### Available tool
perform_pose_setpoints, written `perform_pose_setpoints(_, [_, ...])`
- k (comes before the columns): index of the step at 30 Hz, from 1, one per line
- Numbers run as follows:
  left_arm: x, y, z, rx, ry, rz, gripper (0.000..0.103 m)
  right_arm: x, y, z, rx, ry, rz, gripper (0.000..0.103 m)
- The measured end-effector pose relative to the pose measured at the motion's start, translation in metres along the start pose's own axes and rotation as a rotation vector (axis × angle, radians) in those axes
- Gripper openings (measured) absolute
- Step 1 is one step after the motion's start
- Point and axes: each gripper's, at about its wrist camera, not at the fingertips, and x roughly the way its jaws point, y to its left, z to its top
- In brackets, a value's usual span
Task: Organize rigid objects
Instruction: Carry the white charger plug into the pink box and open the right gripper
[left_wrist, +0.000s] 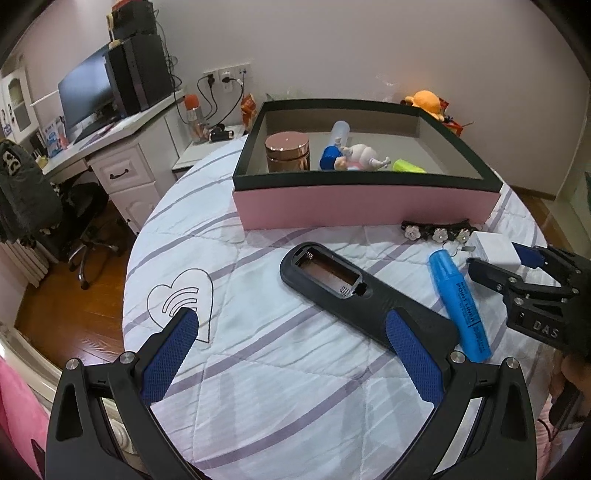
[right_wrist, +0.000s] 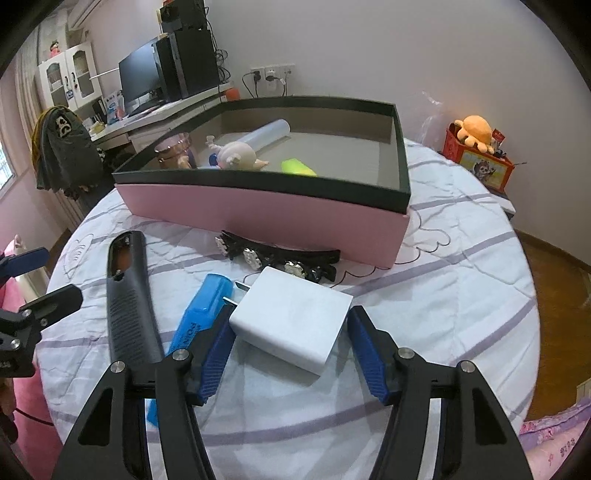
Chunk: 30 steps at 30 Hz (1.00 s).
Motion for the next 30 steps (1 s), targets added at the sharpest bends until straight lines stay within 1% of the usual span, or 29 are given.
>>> perform_pose_setpoints(4, [-0.008,-0.002,0.010,0.000,-0.030,-0.016,0.103,-0.017,0.005,0.008,-0.020,-0.036,-0.013,0.063])
perform_pose_setpoints(7, [-0.013,-0.006,0.025,0.013,-0.060,-0.020,0.103,-0.033,0.008,0.018,-0.041,-0.075,-0.026,0.063])
perform_pose_setpoints(10, [-0.016,-0.008,0.043,0.014,-0.094,-0.016,0.103,-0.044,0.010,0.037,-0.072,-0.112,-0.044,0.063])
perform_pose_setpoints(13, [-0.014,-0.008,0.066,0.017,-0.122,-0.020,0.103,-0.043,0.009,0.055,-0.091,-0.132,-0.055,0.063])
perform_pose_setpoints(18, [0.001,-0.006,0.105,0.018,-0.145,-0.007,0.103,-0.021,0.001,0.090,-0.104,-0.130,-0.050,0.063])
perform_pose_setpoints(21, [0.017,-0.004,0.121,0.018,-0.137,0.006,0.103,0.003,-0.006,0.110,-0.099,-0.109,-0.033,0.063])
perform_pose_setpoints(23, [0.032,-0.001,0.134,0.009,-0.121,0.013,0.103,0.024,-0.011,0.123,-0.104,-0.083,-0.039,0.063])
perform_pose_setpoints(28, [0.061,0.008,0.149,-0.008,-0.097,0.035,0.103,0.066,-0.022,0.141,-0.097,-0.018,-0.043,0.063])
perform_pose_setpoints(30, [0.071,0.011,0.152,-0.016,-0.081,0.035,0.103,0.073,-0.027,0.144,-0.090,-0.007,-0.049,0.063])
